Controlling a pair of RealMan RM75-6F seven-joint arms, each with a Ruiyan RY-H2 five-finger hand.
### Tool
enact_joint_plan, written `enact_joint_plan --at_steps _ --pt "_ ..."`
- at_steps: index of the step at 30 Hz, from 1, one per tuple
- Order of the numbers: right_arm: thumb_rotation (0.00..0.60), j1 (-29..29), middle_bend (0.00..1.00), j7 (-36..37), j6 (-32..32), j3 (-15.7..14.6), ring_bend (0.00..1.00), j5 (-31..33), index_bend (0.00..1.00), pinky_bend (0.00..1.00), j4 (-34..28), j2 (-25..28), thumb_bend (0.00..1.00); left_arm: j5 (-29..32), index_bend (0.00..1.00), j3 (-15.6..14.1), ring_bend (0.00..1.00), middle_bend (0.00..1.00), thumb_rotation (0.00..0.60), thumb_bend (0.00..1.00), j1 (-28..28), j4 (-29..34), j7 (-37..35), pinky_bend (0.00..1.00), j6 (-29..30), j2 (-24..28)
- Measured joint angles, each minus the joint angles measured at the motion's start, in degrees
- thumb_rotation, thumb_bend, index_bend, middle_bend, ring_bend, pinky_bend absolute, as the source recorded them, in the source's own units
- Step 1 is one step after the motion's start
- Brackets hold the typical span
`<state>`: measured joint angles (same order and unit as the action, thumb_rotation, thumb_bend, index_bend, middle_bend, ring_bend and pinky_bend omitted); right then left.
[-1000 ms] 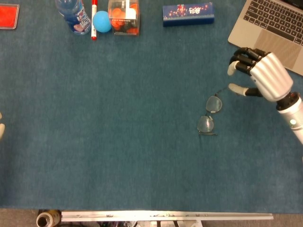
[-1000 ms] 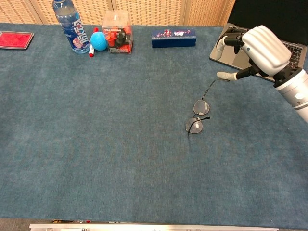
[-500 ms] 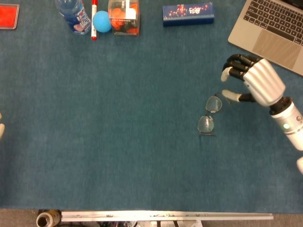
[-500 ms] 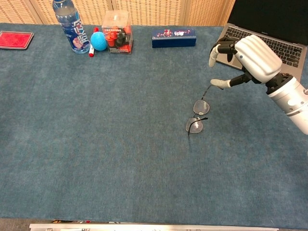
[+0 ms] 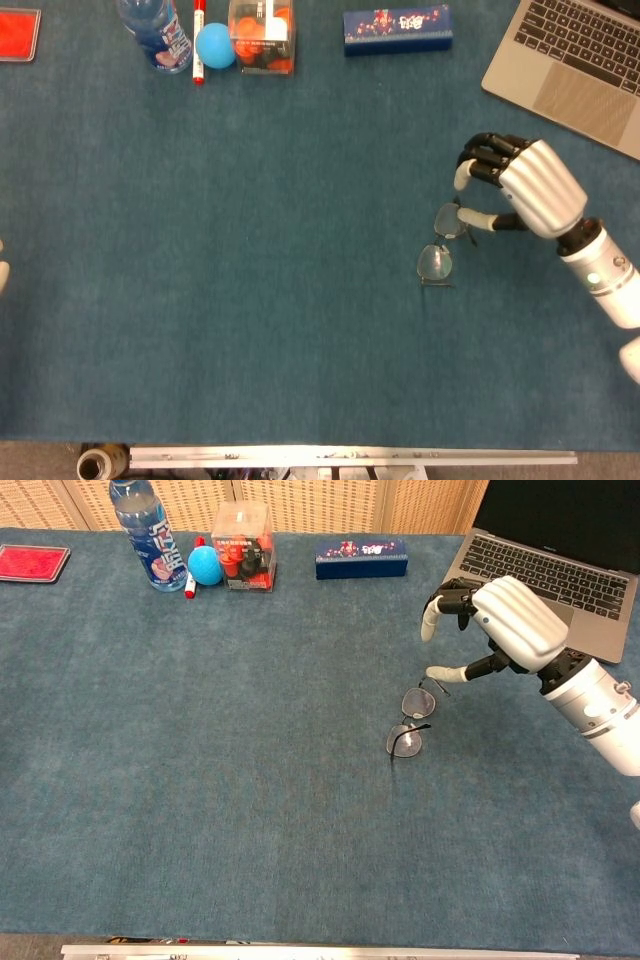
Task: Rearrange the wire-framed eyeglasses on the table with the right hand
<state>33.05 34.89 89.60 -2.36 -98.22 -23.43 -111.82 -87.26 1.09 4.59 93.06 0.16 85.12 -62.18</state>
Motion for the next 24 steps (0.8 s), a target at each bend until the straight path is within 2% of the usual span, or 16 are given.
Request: enact_joint_plan --at_steps 24 --pt "0.6 -1.1 0.52 -0.2 -3.1 -2.1 0.34 -0.4 0.55 0.56 2.7 -3.3 0.08 0.0 0.51 0.1 0.31 0.48 0.6 0.28 -0.2 0.3 -0.7 0.46 0.4 0.5"
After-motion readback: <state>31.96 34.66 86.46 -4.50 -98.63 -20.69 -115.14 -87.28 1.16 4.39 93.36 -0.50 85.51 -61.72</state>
